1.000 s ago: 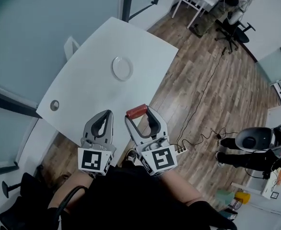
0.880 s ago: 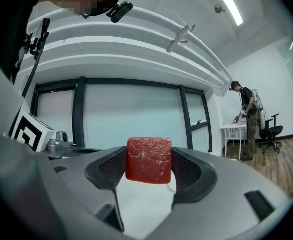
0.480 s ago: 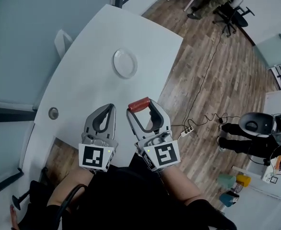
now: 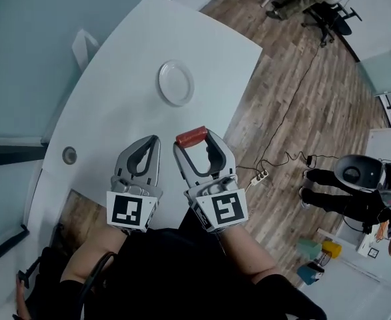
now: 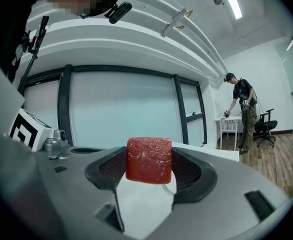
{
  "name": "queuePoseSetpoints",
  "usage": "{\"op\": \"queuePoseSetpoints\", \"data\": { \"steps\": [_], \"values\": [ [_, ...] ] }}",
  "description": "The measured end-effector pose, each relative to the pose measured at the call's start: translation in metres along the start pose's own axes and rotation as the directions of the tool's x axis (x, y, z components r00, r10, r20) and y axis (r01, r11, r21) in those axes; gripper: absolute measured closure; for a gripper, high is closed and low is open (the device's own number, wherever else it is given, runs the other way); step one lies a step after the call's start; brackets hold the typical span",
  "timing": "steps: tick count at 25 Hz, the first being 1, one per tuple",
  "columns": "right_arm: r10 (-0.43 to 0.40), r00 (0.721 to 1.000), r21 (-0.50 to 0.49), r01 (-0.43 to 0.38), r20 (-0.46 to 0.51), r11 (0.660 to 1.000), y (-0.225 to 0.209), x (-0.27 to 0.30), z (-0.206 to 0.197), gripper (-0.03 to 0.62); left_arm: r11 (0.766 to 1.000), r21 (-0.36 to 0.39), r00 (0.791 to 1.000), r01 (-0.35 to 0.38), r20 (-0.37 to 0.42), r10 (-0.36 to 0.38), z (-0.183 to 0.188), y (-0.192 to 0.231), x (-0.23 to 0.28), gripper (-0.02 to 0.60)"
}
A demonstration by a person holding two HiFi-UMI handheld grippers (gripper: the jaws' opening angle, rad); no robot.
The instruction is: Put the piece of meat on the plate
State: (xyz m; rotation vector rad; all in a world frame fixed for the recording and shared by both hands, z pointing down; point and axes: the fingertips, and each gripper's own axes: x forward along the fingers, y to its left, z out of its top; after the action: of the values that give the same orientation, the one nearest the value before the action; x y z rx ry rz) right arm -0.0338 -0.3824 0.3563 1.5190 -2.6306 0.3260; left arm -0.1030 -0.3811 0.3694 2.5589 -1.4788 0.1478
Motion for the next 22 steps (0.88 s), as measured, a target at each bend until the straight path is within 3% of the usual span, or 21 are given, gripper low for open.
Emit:
{"op": "queuePoseSetpoints", "data": {
  "steps": [9,16,22],
  "values": [
    [0.026,0.999,0.006,-0.025,-0.047,1.000,-0.025,0.037,-0.022,0.315,0.998,-0.034,0.998,-0.047,-0.040,0.046,-0.020,0.019,0.031,0.578],
    [0.042,0.998,-0.007,-0.043,-0.054,0.999,-0.022,0.018,-0.044,0.315,0.997,-0.046,0.997,-0.067,-0.042,0.066,-0.042,-0.002,0.018,0.578],
    [0.028,0.997,-0.003,-0.029,-0.078,1.000,-0.037,0.045,-0.047,0.315,0.997,-0.042,0.996,-0.064,-0.062,0.061,-0.046,0.012,0.043,0.578]
  ]
}}
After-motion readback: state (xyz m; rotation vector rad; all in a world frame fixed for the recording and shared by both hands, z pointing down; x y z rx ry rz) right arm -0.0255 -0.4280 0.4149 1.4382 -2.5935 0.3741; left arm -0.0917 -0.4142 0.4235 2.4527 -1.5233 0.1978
